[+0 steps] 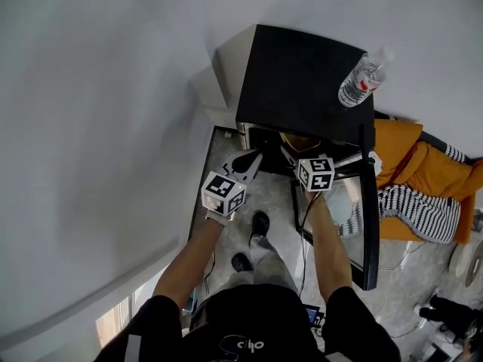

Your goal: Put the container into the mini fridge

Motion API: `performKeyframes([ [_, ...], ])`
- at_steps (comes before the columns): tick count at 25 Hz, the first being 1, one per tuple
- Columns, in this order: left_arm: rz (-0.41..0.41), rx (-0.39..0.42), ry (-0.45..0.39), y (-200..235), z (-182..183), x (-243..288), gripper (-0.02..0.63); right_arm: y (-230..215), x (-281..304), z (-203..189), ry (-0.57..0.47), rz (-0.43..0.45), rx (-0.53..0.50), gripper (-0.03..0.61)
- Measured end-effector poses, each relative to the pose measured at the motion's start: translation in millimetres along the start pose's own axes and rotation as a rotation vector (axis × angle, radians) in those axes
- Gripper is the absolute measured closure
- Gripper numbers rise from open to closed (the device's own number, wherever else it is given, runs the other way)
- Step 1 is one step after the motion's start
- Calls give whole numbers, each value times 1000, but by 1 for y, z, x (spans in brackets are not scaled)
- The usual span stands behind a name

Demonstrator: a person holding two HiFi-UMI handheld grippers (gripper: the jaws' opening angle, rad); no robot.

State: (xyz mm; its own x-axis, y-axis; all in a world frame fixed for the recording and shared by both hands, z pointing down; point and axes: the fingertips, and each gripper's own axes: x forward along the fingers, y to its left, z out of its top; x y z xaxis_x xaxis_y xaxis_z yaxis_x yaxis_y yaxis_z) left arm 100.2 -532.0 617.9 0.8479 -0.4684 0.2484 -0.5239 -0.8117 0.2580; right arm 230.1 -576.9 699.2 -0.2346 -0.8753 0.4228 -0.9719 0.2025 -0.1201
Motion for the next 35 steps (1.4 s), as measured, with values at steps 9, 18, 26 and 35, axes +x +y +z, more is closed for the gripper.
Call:
performKeyframes([
  [9,13,-10,8,2,-8,-2,606,-4,8,-9,11,-14,-2,37],
  [18,39,-18,9,9,-13,-14,606,-8,15,-13,31,-64,-24,37],
  [26,54,-20,4,10,-13,-23,606,-7,18,-17,67,-89,-51,35],
  [35,69,-14,7,10,-13,-38,606,-4,11,-19,32,-84,-9,30],
])
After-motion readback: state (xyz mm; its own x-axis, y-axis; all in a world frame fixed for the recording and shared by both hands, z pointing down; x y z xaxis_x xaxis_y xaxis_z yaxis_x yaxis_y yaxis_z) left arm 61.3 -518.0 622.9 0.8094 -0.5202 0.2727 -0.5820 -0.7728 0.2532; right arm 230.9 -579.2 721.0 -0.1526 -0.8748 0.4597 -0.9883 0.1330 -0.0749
